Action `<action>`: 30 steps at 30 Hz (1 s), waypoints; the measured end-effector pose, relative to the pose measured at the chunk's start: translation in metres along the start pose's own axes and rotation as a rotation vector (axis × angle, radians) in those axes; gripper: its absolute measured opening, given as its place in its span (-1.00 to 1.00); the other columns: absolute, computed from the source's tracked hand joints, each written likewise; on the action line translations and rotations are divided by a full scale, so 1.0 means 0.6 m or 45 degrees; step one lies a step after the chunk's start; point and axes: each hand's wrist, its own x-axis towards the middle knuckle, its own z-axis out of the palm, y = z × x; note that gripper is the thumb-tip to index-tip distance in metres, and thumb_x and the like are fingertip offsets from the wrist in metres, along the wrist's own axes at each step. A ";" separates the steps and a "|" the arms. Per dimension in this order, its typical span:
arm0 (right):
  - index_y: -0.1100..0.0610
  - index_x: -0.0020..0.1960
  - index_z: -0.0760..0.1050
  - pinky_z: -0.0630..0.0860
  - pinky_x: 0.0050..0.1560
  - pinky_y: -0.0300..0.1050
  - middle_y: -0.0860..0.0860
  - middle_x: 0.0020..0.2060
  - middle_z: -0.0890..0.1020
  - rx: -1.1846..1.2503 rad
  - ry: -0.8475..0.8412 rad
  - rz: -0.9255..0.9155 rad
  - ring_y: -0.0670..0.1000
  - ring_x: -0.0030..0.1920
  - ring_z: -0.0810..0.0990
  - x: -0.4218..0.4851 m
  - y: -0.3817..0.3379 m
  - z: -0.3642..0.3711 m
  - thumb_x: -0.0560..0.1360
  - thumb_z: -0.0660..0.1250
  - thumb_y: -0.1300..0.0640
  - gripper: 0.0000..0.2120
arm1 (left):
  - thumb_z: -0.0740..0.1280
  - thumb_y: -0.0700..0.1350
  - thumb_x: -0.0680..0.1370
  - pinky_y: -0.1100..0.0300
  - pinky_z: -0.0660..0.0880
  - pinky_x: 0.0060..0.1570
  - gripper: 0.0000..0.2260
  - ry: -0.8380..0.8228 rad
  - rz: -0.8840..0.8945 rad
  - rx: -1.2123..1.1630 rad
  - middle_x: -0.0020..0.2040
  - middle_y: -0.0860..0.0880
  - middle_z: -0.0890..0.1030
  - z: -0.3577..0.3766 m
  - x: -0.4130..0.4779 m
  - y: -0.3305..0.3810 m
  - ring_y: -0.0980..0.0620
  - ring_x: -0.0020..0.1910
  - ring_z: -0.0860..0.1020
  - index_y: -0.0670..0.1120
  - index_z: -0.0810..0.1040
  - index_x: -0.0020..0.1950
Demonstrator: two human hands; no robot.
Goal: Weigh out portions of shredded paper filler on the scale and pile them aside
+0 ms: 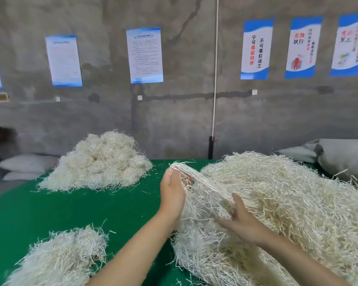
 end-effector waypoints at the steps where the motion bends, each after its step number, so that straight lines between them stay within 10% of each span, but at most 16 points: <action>1: -0.05 0.59 -0.31 0.38 0.34 -0.03 0.14 0.56 0.17 0.028 0.002 0.042 0.14 0.46 0.34 -0.002 0.017 -0.003 0.53 0.37 -0.09 -0.03 | 0.04 -0.05 0.67 0.17 0.29 0.34 -0.67 0.023 -0.004 -0.054 0.32 0.22 0.41 -0.003 0.004 0.005 0.13 0.35 0.33 0.07 0.39 0.41; 7: 0.08 0.60 0.00 0.41 0.33 0.09 0.22 0.48 0.34 0.246 0.144 0.327 0.22 0.42 0.39 -0.013 0.082 -0.045 0.55 0.38 -0.01 -0.21 | 0.05 -0.06 0.71 -0.03 0.26 0.45 -0.57 0.200 -0.272 -0.530 0.57 -0.03 0.19 -0.028 0.042 0.049 -0.06 0.45 0.32 0.00 0.11 0.59; 12: 0.05 0.58 0.12 0.55 0.23 0.06 0.12 0.46 0.35 0.324 0.212 0.336 0.14 0.33 0.46 -0.014 0.085 -0.055 0.53 0.38 -0.04 -0.27 | 0.05 -0.19 0.70 0.25 0.39 -0.46 -0.78 0.284 -0.395 -0.710 0.01 -0.16 0.49 -0.045 0.076 0.075 0.06 -0.37 0.39 -0.21 0.42 0.24; 15: 0.07 0.56 0.18 0.44 0.28 0.04 0.11 0.45 0.37 0.339 0.241 0.358 0.12 0.32 0.48 -0.010 0.084 -0.061 0.55 0.36 -0.04 -0.34 | 0.09 -0.23 0.63 0.22 0.35 -0.44 -0.85 0.097 -0.169 0.048 -0.19 -0.08 0.46 -0.036 0.070 0.065 0.05 -0.38 0.35 -0.18 0.44 -0.04; 18: 0.11 0.59 0.09 0.57 0.05 0.06 0.06 0.19 0.52 0.477 0.261 0.459 -0.07 -0.20 0.50 -0.010 0.083 -0.060 0.58 0.33 0.02 -0.32 | 0.10 0.00 0.60 0.18 0.46 -0.23 -0.80 -0.501 0.374 1.264 -0.17 0.05 0.52 -0.038 0.040 0.016 0.14 -0.25 0.47 -0.04 0.45 -0.09; 21: 0.11 0.60 0.01 0.55 -0.35 -0.19 -0.05 -0.19 0.72 0.455 0.233 0.428 -0.15 -0.42 0.45 -0.015 0.077 -0.058 0.59 0.30 0.11 -0.31 | -0.06 0.22 0.57 0.12 0.56 0.12 -0.54 -0.988 0.234 1.850 -0.10 -0.04 0.62 -0.048 0.013 -0.032 0.15 -0.22 0.54 -0.01 0.52 -0.12; 23: 0.12 0.59 0.01 0.38 -0.56 -0.28 -0.09 -0.53 0.61 0.396 0.219 0.420 -0.15 -0.60 0.40 -0.018 0.076 -0.057 0.59 0.28 0.18 -0.32 | -0.02 0.26 0.56 0.13 0.49 0.26 -0.45 -1.115 0.062 1.951 0.18 -0.14 0.62 -0.049 0.003 -0.058 0.10 -0.01 0.61 -0.09 0.61 0.04; 25: 0.13 0.59 0.04 0.37 -0.56 -0.28 -0.03 -0.52 0.58 0.363 0.244 0.422 -0.15 -0.61 0.37 -0.018 0.080 -0.054 0.58 0.30 0.20 -0.32 | 0.04 0.26 0.53 0.23 0.54 0.05 -0.54 -1.189 0.013 1.877 0.04 -0.06 0.65 -0.046 -0.001 -0.067 0.21 -0.18 0.59 -0.02 0.59 -0.13; 28: 0.09 0.60 0.05 0.54 -0.42 -0.22 0.05 -0.20 0.66 0.415 0.269 0.430 -0.07 -0.48 0.55 -0.018 0.088 -0.058 0.57 0.31 0.15 -0.31 | 0.03 0.21 0.60 0.38 0.33 -0.44 -0.58 -1.145 0.057 1.679 -0.49 0.11 0.30 -0.050 0.013 -0.058 0.22 -0.61 0.21 0.05 0.30 -0.40; 30: 0.10 0.60 0.03 0.61 -0.02 -0.04 0.19 0.17 0.63 0.386 0.253 0.462 0.21 0.06 0.67 -0.022 0.094 -0.063 0.57 0.30 0.09 -0.30 | 0.02 0.13 0.65 0.34 0.21 -0.49 -0.57 -0.991 0.070 1.508 -0.52 0.11 0.22 -0.068 0.035 -0.046 0.18 -0.60 0.15 0.04 0.26 -0.40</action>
